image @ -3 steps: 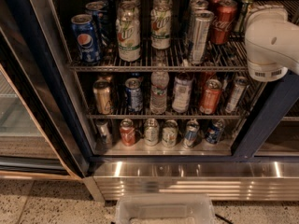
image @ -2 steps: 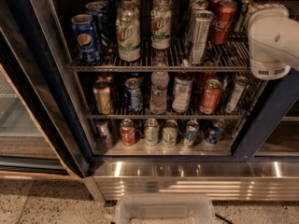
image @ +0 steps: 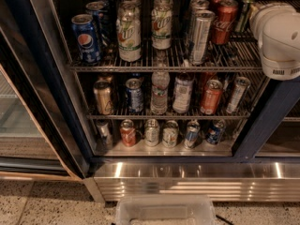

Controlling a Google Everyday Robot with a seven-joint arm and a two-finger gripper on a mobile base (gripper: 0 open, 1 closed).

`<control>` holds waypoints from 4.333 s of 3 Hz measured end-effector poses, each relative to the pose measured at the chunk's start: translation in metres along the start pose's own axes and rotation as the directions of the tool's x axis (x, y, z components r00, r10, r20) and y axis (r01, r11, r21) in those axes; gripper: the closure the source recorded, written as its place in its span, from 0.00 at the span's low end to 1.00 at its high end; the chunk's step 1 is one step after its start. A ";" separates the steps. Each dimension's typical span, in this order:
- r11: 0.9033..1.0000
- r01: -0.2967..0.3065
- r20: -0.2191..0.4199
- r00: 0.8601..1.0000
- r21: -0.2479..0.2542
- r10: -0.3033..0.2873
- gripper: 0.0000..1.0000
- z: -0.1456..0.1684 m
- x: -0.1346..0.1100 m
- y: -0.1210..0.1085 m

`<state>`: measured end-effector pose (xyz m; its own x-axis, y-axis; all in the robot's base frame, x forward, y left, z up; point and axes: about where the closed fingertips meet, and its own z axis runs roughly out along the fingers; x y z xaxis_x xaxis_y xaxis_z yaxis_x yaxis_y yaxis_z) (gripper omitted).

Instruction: Pick green can from top shelf of fridge

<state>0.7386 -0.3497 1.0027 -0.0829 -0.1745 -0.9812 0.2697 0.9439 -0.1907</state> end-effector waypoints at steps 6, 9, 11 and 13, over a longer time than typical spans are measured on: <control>1.000 0.017 0.004 1.000 -0.024 -0.017 0.74 0.010 -0.002 0.015; 1.000 0.017 0.004 1.000 -0.024 -0.017 0.54 0.010 -0.002 0.015; 1.000 0.017 0.004 1.000 -0.024 -0.017 0.66 0.010 -0.002 0.015; 1.000 0.017 0.004 1.000 -0.024 -0.016 0.54 0.010 -0.003 0.015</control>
Offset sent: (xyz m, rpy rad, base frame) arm -0.0004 0.0011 0.0001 0.0003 0.0016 0.0065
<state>0.7525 -0.3377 1.0022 -0.0831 -0.1912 -0.9780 0.2452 0.9473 -0.2061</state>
